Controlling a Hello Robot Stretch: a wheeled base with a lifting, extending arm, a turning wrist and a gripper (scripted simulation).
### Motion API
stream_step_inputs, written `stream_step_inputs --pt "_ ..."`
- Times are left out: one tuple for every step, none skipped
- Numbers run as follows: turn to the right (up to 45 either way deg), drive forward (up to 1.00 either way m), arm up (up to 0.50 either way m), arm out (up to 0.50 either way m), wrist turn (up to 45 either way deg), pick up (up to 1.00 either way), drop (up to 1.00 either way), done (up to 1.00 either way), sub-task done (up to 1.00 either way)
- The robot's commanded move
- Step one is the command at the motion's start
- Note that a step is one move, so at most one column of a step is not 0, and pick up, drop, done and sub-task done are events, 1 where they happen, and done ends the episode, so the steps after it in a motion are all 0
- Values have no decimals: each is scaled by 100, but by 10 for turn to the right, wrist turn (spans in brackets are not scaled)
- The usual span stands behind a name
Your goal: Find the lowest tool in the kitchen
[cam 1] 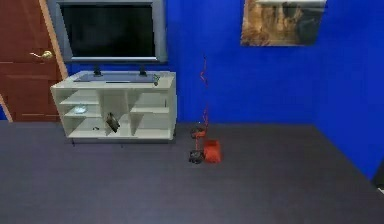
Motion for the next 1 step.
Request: stream_step_inputs --pt "450 0 0 0 0 0 0 0 0"
